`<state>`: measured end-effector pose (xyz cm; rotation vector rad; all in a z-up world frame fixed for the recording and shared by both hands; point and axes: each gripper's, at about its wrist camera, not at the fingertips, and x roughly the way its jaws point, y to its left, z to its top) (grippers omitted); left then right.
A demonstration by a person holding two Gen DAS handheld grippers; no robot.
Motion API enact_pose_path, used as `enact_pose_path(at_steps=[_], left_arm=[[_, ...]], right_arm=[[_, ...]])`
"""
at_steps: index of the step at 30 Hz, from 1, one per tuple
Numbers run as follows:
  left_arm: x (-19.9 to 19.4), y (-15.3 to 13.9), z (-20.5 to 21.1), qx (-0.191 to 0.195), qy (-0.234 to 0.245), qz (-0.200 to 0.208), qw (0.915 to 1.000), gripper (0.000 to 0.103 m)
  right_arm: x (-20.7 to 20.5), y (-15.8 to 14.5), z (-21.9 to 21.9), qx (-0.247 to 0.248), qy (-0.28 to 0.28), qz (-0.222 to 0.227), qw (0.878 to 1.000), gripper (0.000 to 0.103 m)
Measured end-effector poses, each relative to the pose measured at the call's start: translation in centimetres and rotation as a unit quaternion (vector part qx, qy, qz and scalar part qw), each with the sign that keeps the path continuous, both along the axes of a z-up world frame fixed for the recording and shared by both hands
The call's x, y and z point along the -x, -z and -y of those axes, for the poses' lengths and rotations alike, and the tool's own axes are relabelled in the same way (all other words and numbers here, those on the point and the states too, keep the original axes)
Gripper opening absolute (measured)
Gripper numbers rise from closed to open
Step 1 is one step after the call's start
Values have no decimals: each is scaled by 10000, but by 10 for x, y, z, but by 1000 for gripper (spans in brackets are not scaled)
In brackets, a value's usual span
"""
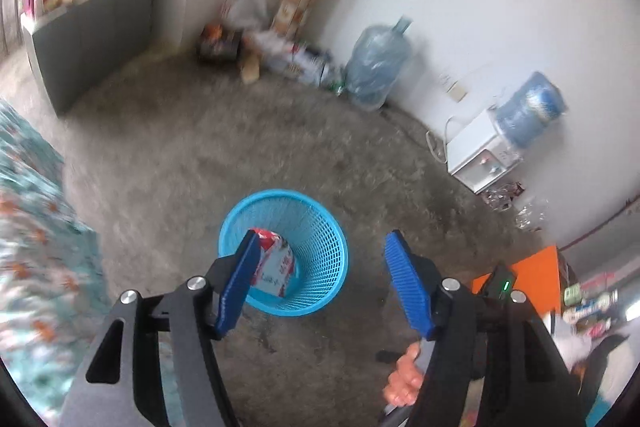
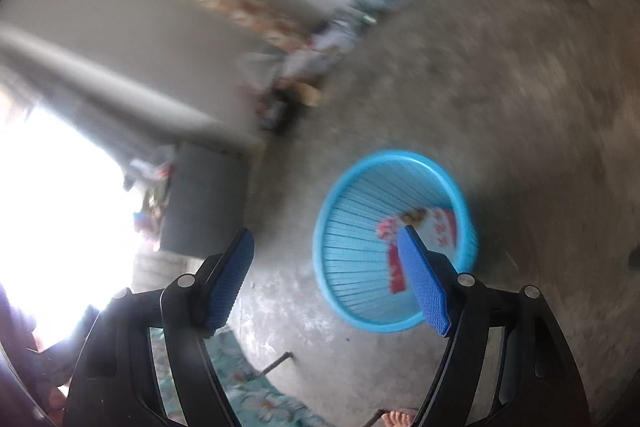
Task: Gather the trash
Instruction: 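Open both tools over the blue basket to drop the bag and bowl, then move both tools back over the trash on the bed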
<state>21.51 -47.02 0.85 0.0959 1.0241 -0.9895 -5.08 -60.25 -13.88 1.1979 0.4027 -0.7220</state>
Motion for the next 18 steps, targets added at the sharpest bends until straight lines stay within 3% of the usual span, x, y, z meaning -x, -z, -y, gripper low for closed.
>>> enact_pose_path(at_steps=[3, 8, 12, 14, 18], left_arm=[[28, -35, -46, 278, 150, 346, 9989, 79], [76, -67, -142, 622, 75, 870, 9942, 80], [87, -68, -228, 793, -389, 1048, 9906, 80], [86, -65, -278, 752, -849, 1149, 9869, 80], [83, -58, -370, 834, -1826, 1203, 9722, 80]], right_arm=[[-17, -46, -24, 677, -444, -32, 9967, 72], [-43, -97, -66, 1372, -1081, 23, 9846, 72], [-68, -123, -107, 1588, -1770, 213, 9711, 72], [-80, -130, -128, 1640, -2130, 263, 9628, 72], [-108, -140, -176, 1578, -2989, 428, 9402, 72]])
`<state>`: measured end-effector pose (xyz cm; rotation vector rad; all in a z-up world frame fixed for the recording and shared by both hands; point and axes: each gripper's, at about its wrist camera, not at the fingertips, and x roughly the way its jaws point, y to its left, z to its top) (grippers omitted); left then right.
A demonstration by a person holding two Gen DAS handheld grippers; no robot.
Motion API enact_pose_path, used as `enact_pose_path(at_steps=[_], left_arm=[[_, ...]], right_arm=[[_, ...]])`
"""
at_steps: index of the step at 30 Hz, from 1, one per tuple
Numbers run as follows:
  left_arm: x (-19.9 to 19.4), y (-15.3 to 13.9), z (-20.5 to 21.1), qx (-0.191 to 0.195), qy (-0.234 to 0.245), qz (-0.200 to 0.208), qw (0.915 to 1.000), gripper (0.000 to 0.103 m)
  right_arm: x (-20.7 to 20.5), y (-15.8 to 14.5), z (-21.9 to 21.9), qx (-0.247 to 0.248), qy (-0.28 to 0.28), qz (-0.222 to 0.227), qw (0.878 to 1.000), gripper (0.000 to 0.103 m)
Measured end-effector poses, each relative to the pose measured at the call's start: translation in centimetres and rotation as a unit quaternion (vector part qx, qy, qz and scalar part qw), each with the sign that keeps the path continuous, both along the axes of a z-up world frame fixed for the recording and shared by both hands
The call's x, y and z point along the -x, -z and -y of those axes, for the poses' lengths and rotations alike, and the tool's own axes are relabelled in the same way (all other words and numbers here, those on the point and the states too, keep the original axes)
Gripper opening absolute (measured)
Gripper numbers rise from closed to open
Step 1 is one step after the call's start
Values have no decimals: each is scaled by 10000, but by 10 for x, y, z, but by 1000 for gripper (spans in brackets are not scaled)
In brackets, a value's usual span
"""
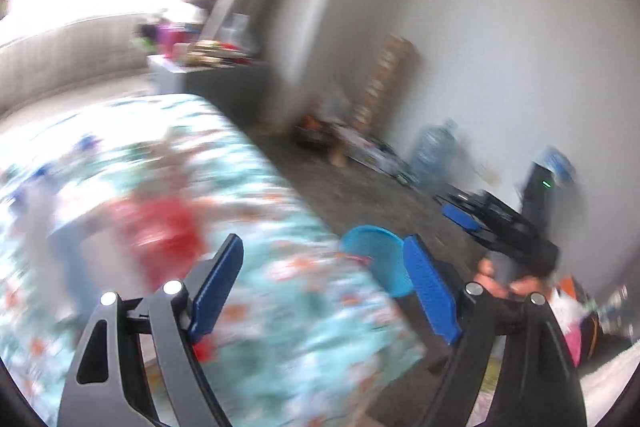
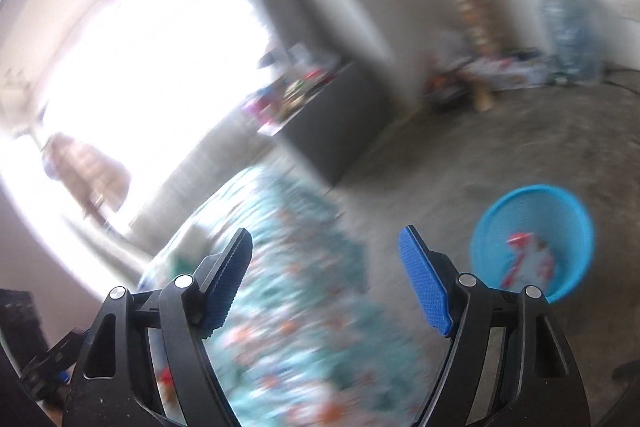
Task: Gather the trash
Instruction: 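Move both tools back over the trash on the bed, then grasp the blue-and-white box with the right tool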
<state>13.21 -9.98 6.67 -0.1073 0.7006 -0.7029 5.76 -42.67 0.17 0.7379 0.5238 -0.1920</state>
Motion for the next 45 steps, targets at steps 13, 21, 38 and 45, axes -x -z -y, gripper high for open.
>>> enact_pose_path(at_steps=[13, 21, 38, 45], left_arm=[[-22, 40, -190, 543, -2124, -245, 9754, 80], [-41, 57, -234, 1189, -2046, -511, 9703, 68], [-72, 90, -111, 451, -1755, -1471, 9724, 88], [-75, 94, -101, 194, -1873, -1392, 9722, 88]], right_arm=[[-104, -15, -198, 34, -3205, -374, 9465, 66], [-145, 5, -244, -23, -3591, -1081, 9270, 58], [-177, -6, -180, -160, -2643, -1048, 9586, 56], [-206, 14, -198, 232, -2834, -1289, 9500, 48]])
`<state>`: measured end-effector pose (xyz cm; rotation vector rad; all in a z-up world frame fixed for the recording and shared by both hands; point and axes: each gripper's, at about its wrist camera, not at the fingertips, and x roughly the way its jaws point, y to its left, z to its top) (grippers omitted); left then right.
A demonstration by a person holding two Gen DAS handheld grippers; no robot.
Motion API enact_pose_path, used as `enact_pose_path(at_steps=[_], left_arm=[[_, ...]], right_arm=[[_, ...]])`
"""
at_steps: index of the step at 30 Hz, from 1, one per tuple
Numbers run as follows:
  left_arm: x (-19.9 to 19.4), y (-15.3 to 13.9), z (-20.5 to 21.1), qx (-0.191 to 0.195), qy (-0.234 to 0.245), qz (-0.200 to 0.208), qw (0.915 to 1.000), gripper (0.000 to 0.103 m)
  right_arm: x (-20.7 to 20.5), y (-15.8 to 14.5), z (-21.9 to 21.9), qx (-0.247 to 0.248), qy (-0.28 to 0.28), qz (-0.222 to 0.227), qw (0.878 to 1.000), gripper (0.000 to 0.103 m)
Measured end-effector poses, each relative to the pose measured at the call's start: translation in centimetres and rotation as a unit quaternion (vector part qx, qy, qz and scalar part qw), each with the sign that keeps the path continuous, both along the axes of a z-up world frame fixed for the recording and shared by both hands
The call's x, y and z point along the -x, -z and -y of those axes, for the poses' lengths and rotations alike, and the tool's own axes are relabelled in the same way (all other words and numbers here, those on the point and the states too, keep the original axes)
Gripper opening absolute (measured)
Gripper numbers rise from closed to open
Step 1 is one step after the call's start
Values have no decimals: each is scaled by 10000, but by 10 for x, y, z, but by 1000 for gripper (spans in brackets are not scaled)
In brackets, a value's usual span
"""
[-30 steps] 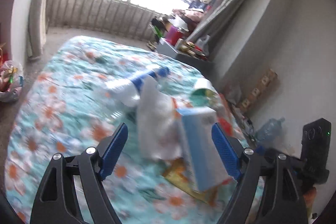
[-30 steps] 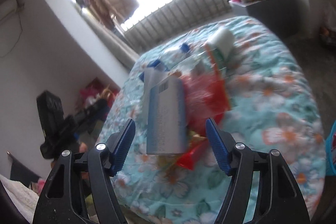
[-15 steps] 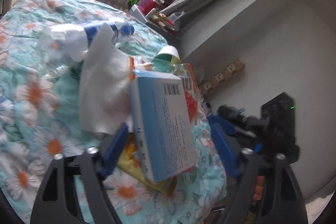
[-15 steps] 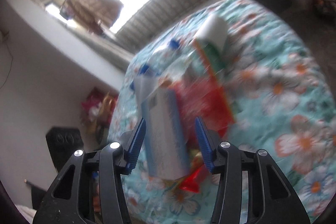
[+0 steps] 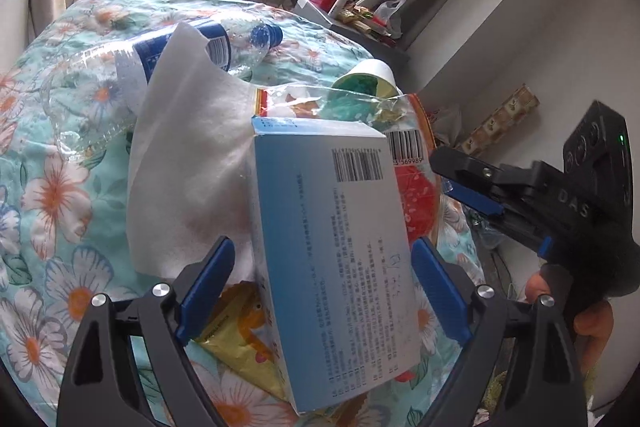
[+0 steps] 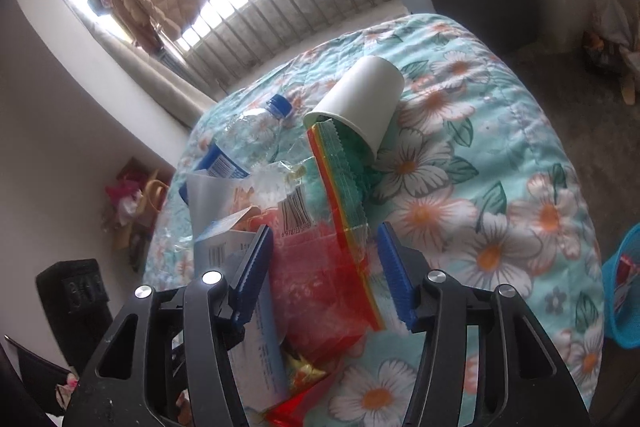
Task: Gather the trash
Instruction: 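Grasp the blue-and-white box with the right tool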
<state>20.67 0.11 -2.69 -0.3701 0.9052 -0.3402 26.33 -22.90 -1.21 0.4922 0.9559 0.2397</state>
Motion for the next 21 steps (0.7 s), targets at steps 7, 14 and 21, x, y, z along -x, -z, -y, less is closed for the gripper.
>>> enact_pose_path(at_steps=[7, 14, 21], left_arm=[[-3, -1, -4, 5, -51, 13, 10000, 79], [5, -8, -13, 139, -104, 194, 9997, 76], [23, -12, -29, 235, -112, 378, 9989, 74]], right_arm=[[-4, 5, 2, 52, -42, -11, 10000, 22], [5, -9, 6, -20, -113, 240, 9996, 2], [16, -24, 9, -124, -165, 395, 9990, 1]])
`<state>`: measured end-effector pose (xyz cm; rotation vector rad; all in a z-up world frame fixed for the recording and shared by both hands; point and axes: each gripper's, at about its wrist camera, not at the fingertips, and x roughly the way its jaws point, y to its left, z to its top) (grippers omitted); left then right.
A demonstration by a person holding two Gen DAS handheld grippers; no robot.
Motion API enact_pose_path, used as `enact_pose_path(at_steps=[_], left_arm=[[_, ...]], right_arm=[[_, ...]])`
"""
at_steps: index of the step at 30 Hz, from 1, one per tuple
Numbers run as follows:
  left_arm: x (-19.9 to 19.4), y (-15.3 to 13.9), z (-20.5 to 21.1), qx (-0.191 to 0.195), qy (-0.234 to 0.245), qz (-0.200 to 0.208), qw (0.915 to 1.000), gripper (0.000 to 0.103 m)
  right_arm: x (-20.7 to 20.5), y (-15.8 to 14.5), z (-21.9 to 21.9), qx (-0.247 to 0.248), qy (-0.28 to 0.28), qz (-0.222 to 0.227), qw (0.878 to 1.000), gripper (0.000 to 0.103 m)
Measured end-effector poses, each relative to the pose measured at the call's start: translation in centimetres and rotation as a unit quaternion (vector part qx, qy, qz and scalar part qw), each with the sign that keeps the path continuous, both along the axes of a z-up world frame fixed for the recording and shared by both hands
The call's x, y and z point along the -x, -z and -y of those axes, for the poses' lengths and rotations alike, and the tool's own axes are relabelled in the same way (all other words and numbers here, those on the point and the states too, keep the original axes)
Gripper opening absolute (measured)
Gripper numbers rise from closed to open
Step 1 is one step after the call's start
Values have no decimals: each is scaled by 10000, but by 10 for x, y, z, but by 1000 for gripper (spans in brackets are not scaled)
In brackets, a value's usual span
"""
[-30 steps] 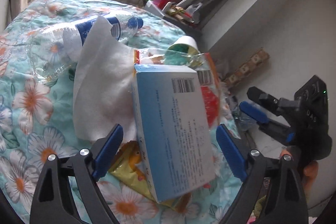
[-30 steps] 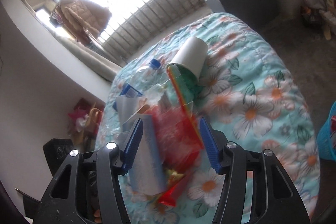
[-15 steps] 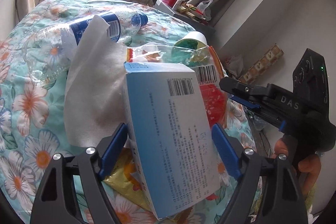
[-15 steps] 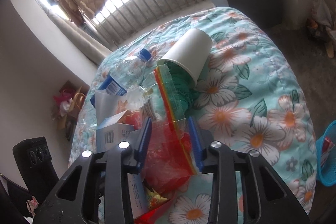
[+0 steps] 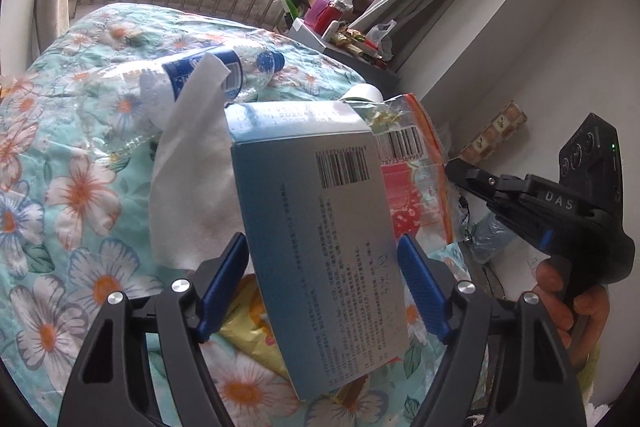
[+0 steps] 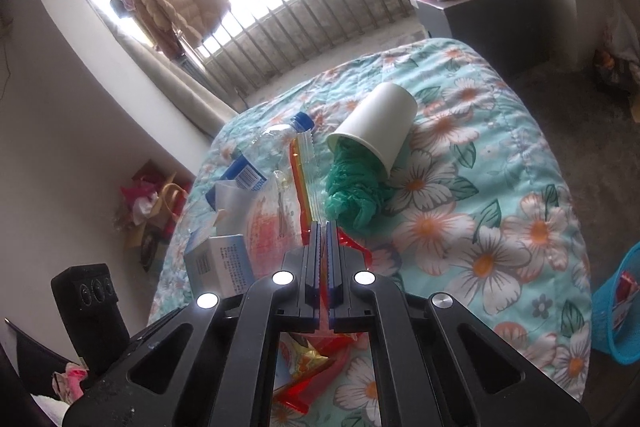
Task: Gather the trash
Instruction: 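Grasp the blue-and-white box with the right tool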
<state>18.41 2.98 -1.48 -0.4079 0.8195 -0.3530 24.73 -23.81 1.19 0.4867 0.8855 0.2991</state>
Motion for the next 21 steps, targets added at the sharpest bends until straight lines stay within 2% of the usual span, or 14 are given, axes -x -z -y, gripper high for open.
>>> enact_pose_path(at_steps=[2, 3, 4, 6, 9, 13, 17, 20, 21], left_arm=[[5, 0, -4, 59, 2, 1, 10000, 73], [7, 1, -8, 107, -18, -12, 9999, 48], [6, 3, -11, 156, -2, -64, 9999, 45], [5, 8, -17, 302, -56, -190, 9993, 45], [4, 11, -19, 183, -116, -229, 9995, 43], [5, 11, -21, 248, -73, -205, 9995, 43], [8, 5, -29, 345, -63, -130, 9993, 43], [12, 2, -42, 315, -256, -138, 9991, 43], [13, 1, -48, 272, -371, -140, 9988, 43]], right_arm=[[0, 0, 1, -44, 12, -6, 10000, 1], [0, 0, 1, -107, 0, -12, 9999, 1], [-2, 2, 2, -181, -14, -33, 9998, 6], [-7, 8, 1, -327, -98, -164, 9993, 8], [-17, 18, -2, -350, -180, -298, 9988, 34], [-25, 23, 0, -183, 91, -464, 9987, 36], [6, -13, 0, -57, 283, 203, 9994, 36], [26, -28, -27, 41, -98, 256, 9996, 42], [32, -28, -43, 262, -253, 202, 9991, 50]])
